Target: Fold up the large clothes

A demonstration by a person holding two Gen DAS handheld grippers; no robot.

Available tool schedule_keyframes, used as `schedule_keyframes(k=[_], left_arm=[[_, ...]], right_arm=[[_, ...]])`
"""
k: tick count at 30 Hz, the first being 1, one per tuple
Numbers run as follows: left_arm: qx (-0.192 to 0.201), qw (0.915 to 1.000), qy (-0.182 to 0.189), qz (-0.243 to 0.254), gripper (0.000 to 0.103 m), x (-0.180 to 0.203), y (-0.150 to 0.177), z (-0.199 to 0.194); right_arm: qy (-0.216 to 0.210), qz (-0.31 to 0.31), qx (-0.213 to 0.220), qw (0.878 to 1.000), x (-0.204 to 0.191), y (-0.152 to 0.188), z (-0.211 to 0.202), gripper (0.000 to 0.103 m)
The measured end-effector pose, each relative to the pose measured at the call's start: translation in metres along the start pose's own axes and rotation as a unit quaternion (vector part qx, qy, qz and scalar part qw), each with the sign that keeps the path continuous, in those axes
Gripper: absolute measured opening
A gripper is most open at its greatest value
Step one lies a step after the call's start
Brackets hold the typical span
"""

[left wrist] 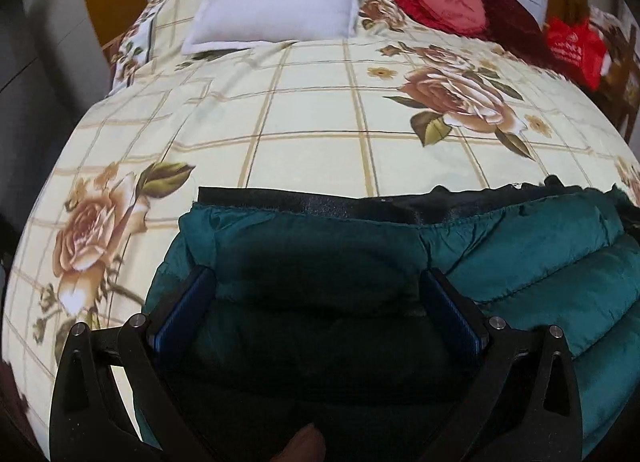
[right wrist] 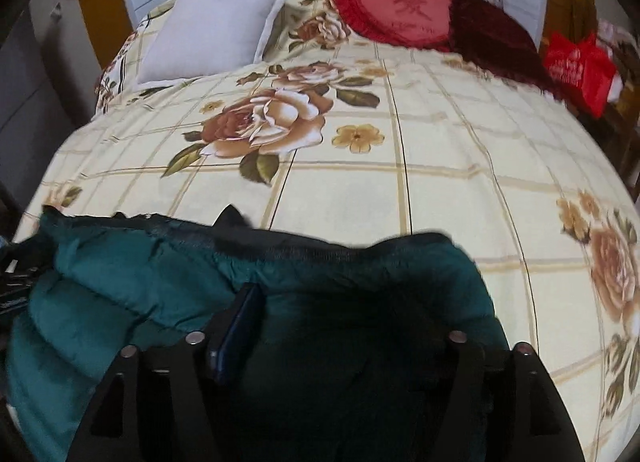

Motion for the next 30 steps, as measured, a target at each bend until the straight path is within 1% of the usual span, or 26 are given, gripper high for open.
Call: schedule_keyframes(k=[2,4,7,9,22,27,30], left_arm=[[0.003,0.9999,-0.005,-0.014,0.103,-0.002,0.004,-0.001],[0.012,0.9997,-0.01,-0.02,0.103,-0.002,0.008,-0.001],[0.007,0.9997,-0.018,-0.016,0.103,0.001,0.005,0.005],[0.006,0.9997,-0.022,-0.012,0.103,0.003,0.004,0.008],[0.02,0.9995,-0.024,-0.012,0.103,0.002,0.005,0.008],[0.018,0.9995,-0.022,-0.012,0.103,0.001,0.005,0.008],[0.018,0.9995,-0.021,-0.013,0.103,0.001,0.004,0.008]], right_arm=[[0.0,-0.003,0.007,1.0,-0.001,-0.005,0.008,0.072],[-0.013,-0.002,0.004,1.0,0.002,-0.009,0.015,0.073],[-0.038,0.004,0.004,0.999,0.007,-0.011,0.019,0.076],[-0.04,0.007,0.009,0.999,0.007,-0.01,0.018,0.076],[-0.018,-0.002,0.024,1.0,0.003,-0.006,0.011,0.075],[0.0,-0.012,0.035,0.999,-0.001,-0.005,0.007,0.076],[0.011,-0.019,0.04,0.999,-0.003,-0.004,0.004,0.077]])
Point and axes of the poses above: each gripper's, at about its wrist camera, not at the fingertips, and z roughly the way its jaws point, x to its right, y to its underside, the point moved 3 cm from there along z, roughly the way its jaws point, and after that the axes turned 8 degrees about -z, right-handed, at the moved point
